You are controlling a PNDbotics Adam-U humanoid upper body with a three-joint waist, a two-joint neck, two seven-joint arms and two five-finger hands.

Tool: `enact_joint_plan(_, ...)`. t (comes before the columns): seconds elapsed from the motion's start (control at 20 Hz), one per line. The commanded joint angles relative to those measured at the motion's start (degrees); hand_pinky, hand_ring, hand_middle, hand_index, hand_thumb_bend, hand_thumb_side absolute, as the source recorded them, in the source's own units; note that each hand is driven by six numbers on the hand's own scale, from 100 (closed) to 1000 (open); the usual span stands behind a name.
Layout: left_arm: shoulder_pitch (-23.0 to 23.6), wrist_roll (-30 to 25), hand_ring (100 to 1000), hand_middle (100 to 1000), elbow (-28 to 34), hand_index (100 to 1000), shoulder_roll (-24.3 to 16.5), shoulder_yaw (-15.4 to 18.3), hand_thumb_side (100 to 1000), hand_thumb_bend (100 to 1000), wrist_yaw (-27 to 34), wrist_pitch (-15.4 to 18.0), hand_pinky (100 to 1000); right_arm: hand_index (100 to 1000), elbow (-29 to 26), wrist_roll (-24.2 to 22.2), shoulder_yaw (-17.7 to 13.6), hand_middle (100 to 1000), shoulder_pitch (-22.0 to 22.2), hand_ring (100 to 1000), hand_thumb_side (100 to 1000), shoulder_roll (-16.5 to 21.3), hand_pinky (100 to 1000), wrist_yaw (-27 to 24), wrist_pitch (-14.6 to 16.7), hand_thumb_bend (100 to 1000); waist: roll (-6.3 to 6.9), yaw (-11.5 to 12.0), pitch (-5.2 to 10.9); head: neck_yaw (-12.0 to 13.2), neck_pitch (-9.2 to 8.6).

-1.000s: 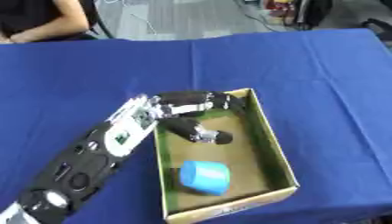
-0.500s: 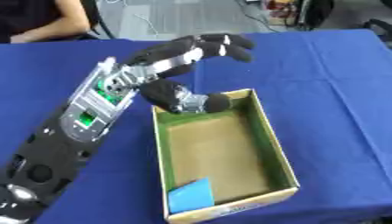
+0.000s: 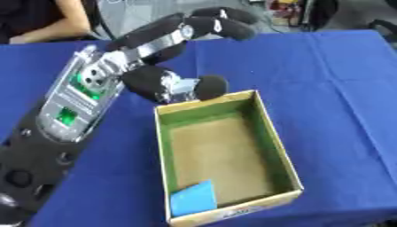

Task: Pick up objects on the table and place them in the box.

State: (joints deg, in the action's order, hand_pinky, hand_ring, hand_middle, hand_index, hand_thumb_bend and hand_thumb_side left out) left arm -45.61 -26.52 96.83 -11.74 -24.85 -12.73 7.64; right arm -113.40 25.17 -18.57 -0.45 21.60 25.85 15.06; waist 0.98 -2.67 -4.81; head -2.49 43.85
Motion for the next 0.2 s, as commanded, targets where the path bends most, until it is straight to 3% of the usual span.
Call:
enact_joint_plan(0.05, -0.57, 0.14, 878, 1000, 1.32, 917, -0.67, 0.80, 853, 1000, 0.30, -0.36, 924, 949, -1.19, 0.02, -0.42, 868, -0.45, 741, 852, 1.27, 831, 0.08, -0.21, 100, -0.21, 0.04, 0.71, -0.17, -0.36)
enact_joint_plan(0.2, -0.38, 0.17, 876, 1000, 1.57, 917, -0.68, 0.85, 850, 1000, 0.28, -0.34, 923, 949, -1.19, 0.07, -0.44, 868, -0.44, 741, 852, 1.29, 831, 0.13, -0.22, 100, -0.23, 0.08, 0.70, -0.23, -0.41)
